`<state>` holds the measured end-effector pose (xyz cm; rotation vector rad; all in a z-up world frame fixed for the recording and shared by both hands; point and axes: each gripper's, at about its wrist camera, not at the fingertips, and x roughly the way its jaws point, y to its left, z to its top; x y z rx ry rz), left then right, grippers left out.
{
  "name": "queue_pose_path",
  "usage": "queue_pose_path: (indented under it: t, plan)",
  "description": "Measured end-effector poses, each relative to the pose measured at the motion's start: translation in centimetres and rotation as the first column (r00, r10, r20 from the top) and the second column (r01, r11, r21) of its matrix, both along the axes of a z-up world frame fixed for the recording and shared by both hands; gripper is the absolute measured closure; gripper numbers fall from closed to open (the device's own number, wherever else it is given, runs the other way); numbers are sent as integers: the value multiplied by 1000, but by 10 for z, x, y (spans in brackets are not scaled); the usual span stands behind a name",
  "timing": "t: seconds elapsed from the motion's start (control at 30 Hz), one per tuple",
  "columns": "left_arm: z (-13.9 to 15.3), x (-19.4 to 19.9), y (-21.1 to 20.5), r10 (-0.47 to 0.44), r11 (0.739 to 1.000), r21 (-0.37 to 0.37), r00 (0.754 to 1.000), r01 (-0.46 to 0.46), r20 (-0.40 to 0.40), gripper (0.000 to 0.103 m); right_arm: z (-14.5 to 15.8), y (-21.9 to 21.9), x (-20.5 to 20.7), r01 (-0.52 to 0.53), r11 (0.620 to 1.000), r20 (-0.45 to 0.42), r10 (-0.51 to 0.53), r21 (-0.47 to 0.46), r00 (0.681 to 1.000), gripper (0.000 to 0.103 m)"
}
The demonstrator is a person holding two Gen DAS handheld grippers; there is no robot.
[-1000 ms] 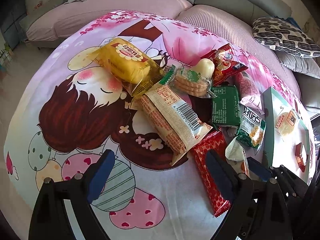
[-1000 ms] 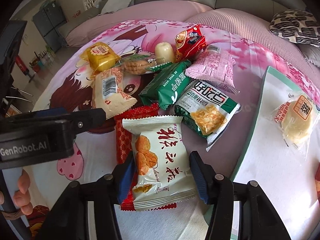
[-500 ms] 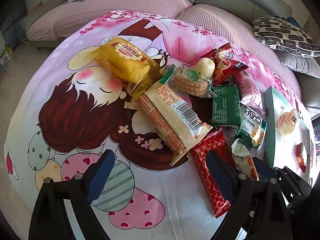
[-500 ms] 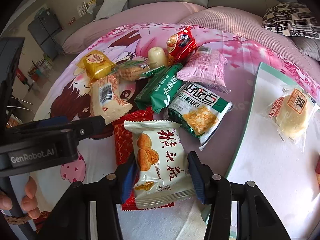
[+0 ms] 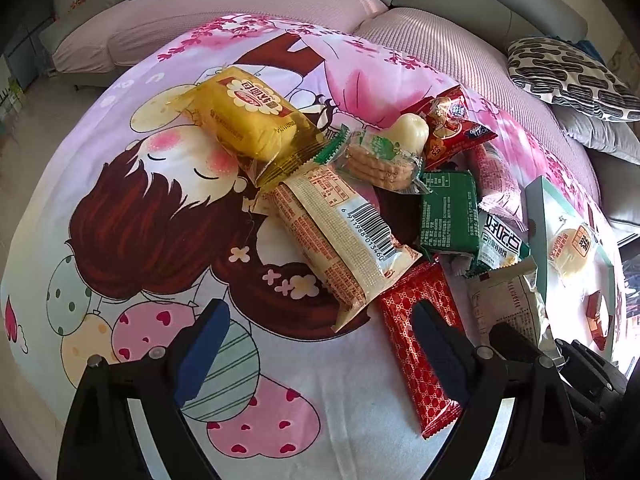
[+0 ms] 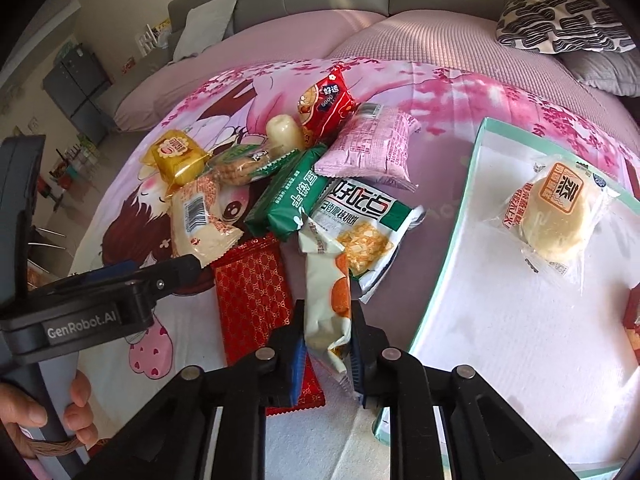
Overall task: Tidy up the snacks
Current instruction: 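Close right tool on the white cookie pack and lift it, then close left tool on the red patterned pack and lift it while right tool holds the cookie pack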
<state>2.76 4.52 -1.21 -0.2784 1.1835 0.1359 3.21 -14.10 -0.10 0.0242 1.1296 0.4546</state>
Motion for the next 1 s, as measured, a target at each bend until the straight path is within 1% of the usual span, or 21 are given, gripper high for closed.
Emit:
queue_pose_path:
  t: [0.13,0.27,0.33,0.43,0.47,0.57,0.63,0.8,0.9,0.97,1.0]
  plan:
    - [-5,3,-1,9,1000,-28,1000,-9,-14,11,4,-2,0,0,1000,10,0,10,1000,83]
    - [-15,8,-2,40,995,-93,998,-44,-49,11,5,-6,0,12,1000,6,-12,16,1000,83]
    - [-20,11,-6,38,991,-124,997,-46,-63,11,5,-8,0,15,1000,-4,-15,20,1000,83]
    - [-22,17,-19,16,996,-82,997,-22,-74,11,6,-10,-1,13,1000,-4,-13,21,1000,83]
    - [-22,19,-23,13,997,-78,997,-19,-78,11,7,-10,-2,12,1000,-2,-12,22,1000,83]
    - [-23,23,-29,17,993,-111,997,-26,-80,11,7,-13,-3,13,1000,-1,-13,18,1000,83]
    - [-24,28,-32,22,994,-105,996,-32,-89,11,6,-14,-3,15,1000,-5,-14,15,1000,83]
    - [-30,39,-56,2,999,-35,993,-6,-117,11,6,-16,-3,17,1000,-8,-16,11,1000,83]
    - [-34,43,-68,-16,999,27,991,20,-131,11,4,-17,-3,21,1000,-19,-21,1,1000,83]
    - [-35,45,-74,-28,998,43,991,34,-132,11,2,-17,-3,22,1000,-26,-22,-4,999,83]
    - [-35,47,-77,-30,999,37,991,35,-129,11,2,-17,-3,20,1000,-26,-21,-4,999,83]
